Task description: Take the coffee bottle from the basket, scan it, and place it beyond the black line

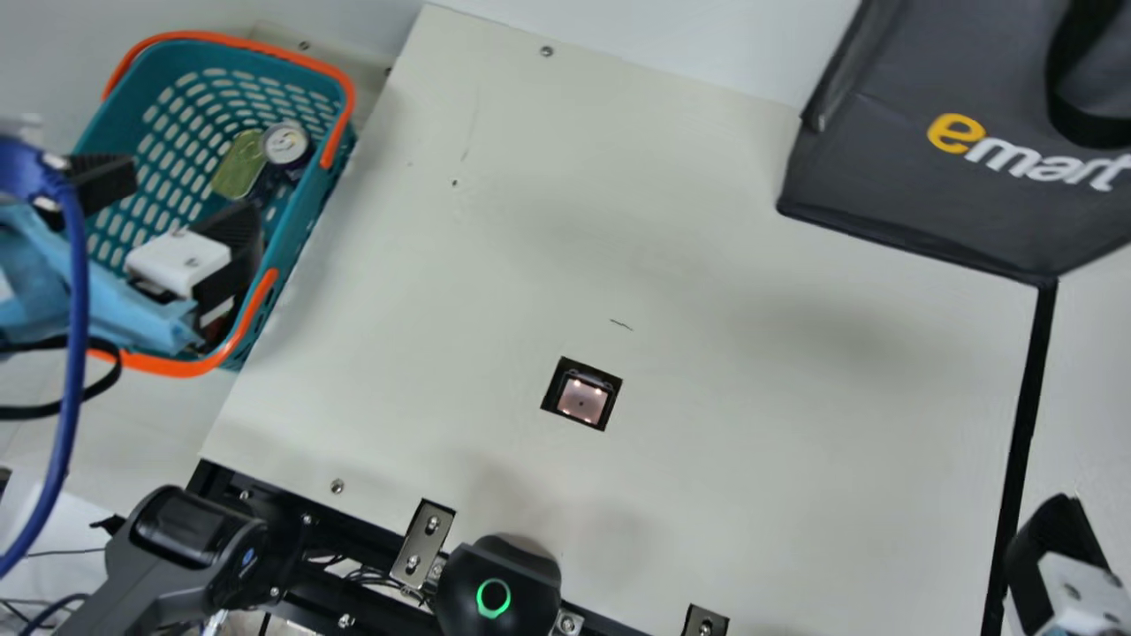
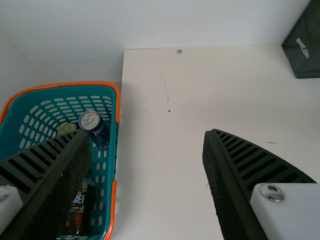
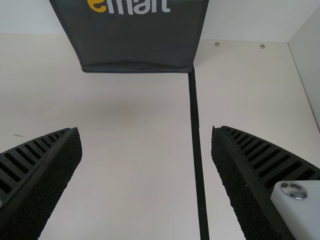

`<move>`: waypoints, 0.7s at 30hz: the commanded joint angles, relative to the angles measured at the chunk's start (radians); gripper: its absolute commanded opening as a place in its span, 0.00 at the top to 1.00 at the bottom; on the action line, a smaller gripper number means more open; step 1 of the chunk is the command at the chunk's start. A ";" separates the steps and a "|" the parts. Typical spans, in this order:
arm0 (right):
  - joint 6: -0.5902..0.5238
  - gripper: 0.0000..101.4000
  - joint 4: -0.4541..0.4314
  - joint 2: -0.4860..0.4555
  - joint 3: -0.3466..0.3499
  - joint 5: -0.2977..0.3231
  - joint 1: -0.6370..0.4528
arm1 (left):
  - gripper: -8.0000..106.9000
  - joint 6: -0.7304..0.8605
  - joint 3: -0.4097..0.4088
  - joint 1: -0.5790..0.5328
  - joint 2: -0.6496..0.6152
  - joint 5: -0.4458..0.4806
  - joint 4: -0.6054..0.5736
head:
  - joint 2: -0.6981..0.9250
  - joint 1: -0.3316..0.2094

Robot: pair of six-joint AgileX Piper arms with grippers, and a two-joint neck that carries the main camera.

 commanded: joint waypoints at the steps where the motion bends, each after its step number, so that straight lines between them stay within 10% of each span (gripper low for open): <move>1: 0.000 0.10 0.000 0.000 0.000 0.000 0.000 | 0.15 0.000 0.000 0.000 0.000 0.000 0.000 | 0.002 -0.027; 21: 0.000 0.10 0.000 0.000 0.000 0.000 0.000 | 0.15 -0.013 0.013 -0.010 0.003 0.002 0.005 | 0.002 -0.027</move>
